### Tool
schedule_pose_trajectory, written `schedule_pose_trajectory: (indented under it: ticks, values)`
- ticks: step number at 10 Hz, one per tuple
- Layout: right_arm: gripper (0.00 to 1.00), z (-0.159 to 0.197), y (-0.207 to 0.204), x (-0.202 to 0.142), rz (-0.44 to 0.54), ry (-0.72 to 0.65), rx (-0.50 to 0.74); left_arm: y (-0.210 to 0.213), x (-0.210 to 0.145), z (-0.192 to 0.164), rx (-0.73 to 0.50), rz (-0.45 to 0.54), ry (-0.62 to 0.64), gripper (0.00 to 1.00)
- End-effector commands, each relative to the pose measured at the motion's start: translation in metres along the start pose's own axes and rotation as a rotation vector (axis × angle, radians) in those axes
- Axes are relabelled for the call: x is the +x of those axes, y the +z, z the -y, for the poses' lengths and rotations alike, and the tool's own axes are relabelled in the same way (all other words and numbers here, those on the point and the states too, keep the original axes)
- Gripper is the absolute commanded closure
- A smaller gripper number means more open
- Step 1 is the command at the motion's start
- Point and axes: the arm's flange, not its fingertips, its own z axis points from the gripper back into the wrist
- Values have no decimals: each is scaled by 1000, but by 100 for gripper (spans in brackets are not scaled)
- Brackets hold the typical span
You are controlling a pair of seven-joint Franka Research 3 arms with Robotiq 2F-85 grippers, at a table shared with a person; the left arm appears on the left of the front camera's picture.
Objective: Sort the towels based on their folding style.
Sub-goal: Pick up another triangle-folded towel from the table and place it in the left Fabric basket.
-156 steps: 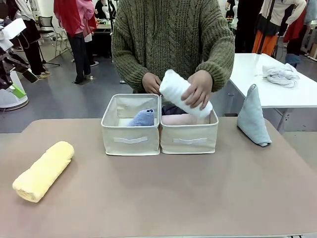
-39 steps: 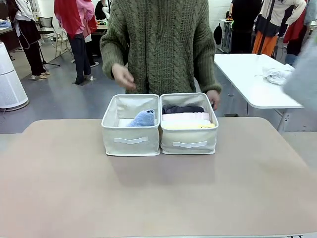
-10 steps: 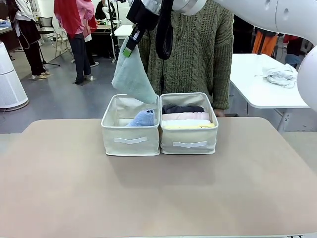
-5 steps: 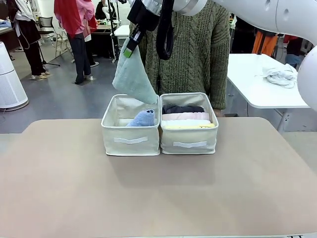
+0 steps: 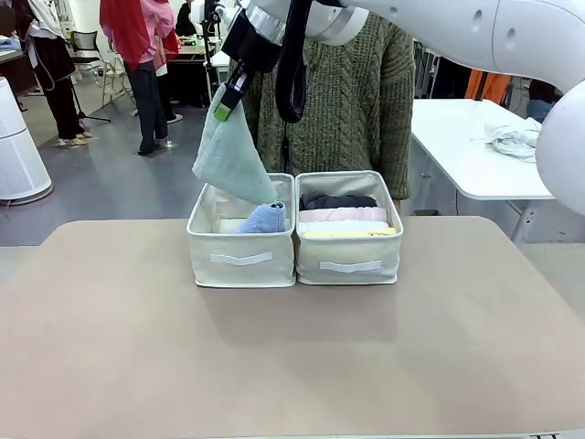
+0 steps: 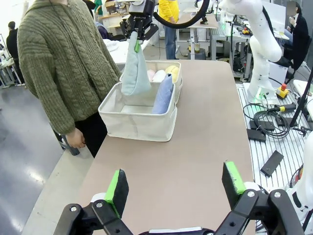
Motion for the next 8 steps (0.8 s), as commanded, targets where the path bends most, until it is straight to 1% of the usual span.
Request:
schedule_pose_trajectory:
  ticks: [1,5,8]
  values:
    - [82,7,-4,1,-8,9,28,1,1,2,2,0,0,0]
    - [82,8,-29,-8,-30,-3,86,1,1,2,2,0,0,0]
    - [82,10,-44,-17,-73,-15,109,1,1,2,2,0,0,0]
